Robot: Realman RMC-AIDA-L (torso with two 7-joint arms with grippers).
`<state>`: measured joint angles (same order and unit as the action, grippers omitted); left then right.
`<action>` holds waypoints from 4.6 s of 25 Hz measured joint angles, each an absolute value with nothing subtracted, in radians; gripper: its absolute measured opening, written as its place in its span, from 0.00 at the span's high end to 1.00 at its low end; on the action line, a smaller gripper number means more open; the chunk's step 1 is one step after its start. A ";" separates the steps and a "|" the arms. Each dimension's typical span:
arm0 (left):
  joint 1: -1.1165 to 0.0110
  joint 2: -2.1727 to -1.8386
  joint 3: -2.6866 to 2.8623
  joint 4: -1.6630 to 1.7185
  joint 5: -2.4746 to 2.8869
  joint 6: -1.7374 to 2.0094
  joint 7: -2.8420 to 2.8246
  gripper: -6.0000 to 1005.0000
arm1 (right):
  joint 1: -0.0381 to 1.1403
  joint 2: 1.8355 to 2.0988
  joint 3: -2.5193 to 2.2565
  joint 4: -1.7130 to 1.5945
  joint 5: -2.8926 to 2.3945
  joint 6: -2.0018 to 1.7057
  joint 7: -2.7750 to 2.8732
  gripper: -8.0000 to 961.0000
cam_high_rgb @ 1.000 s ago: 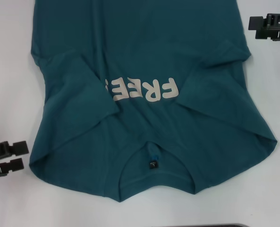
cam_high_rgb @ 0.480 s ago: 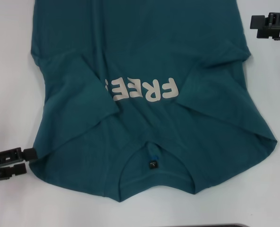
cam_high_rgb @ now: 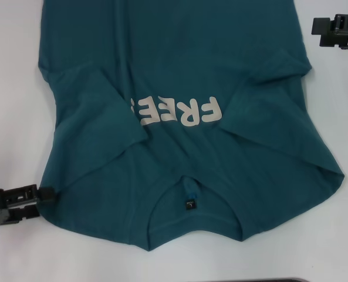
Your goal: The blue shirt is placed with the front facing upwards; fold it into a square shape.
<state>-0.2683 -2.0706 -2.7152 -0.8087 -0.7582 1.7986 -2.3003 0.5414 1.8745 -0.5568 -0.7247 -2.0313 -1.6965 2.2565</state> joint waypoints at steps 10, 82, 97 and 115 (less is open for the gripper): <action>-0.319 -2.101 -2.717 -0.807 -0.691 1.769 -2.315 0.08 | 0.538 1.875 -0.542 -0.720 -2.030 -1.701 2.256 0.08; -0.394 -2.063 -2.716 -0.735 -0.734 1.850 -2.340 0.97 | 0.502 1.877 -0.491 -0.749 -2.575 -1.880 2.320 0.08; -0.396 -2.065 -2.716 -0.735 -0.733 1.836 -2.341 0.97 | 0.513 1.898 -0.498 -0.738 -2.601 -1.835 2.363 0.08; -0.394 -2.066 -2.715 -0.733 -0.733 1.835 -2.338 0.97 | 0.533 1.928 -0.574 -0.725 -2.605 -1.760 2.403 0.08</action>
